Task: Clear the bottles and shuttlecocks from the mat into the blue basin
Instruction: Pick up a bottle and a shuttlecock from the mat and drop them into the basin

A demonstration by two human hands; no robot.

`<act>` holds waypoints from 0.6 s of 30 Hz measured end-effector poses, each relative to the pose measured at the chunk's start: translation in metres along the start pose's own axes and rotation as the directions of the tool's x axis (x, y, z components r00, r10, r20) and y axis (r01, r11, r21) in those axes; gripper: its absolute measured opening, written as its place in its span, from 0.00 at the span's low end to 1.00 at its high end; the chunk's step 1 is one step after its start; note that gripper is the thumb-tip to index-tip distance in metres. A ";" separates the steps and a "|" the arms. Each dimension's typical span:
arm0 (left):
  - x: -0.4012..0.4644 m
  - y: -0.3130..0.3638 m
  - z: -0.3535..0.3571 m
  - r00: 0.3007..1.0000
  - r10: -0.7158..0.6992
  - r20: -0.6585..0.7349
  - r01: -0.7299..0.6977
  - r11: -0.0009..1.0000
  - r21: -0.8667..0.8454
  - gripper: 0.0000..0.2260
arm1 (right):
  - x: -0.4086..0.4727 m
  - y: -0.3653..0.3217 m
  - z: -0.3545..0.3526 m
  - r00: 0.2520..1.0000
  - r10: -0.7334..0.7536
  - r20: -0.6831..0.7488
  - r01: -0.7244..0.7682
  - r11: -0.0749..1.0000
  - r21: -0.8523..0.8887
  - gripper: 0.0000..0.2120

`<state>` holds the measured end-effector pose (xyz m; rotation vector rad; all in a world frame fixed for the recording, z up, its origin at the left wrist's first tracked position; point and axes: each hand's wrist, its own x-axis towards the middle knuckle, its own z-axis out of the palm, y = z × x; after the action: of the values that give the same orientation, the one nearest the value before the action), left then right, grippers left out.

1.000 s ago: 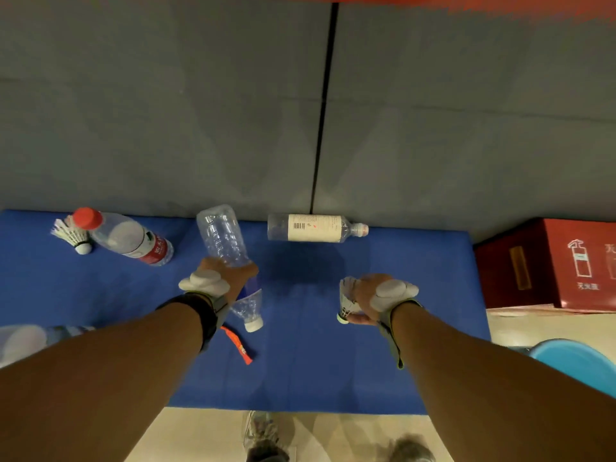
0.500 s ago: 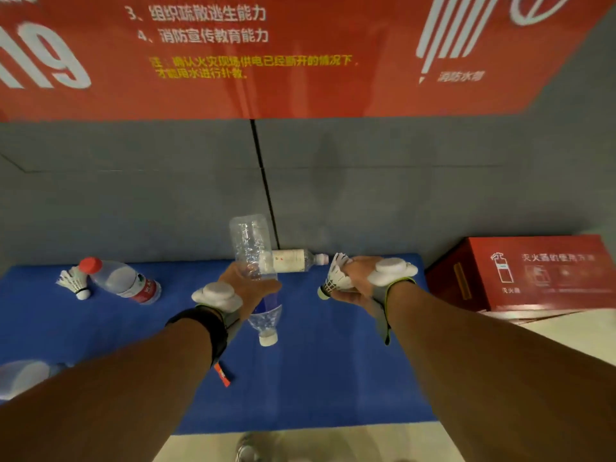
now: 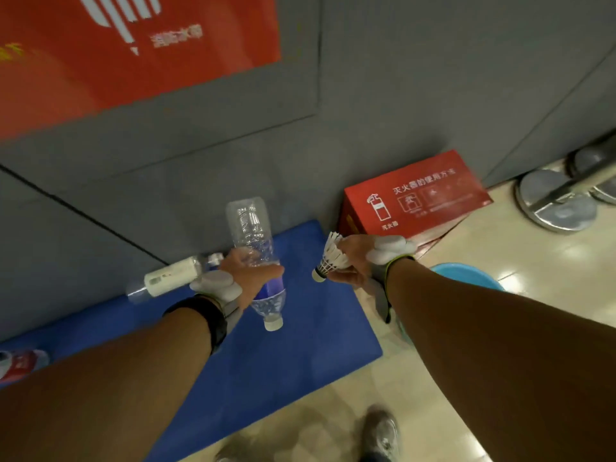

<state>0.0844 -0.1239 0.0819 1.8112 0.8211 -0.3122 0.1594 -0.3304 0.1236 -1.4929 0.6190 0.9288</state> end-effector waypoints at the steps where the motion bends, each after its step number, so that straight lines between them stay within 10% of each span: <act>1: -0.001 0.009 0.018 1.000 0.014 0.024 -0.014 1.000 -0.008 0.23 | -0.004 0.000 -0.016 1.000 -0.008 -0.016 0.008 1.000 0.002 0.06; 14: -0.030 0.108 0.292 0.922 0.076 0.379 -0.141 0.979 0.147 0.11 | -0.037 0.050 -0.281 0.947 0.009 -0.322 0.104 0.938 0.330 0.10; 18: -0.046 0.113 0.370 0.916 0.102 0.387 -0.187 0.964 0.188 0.22 | -0.036 0.083 -0.348 0.921 0.073 -0.382 0.064 0.940 0.335 0.07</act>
<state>0.1883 -0.4969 0.0441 1.9240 0.3908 -0.6514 0.1399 -0.6890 0.0970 -1.3629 1.0212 0.4885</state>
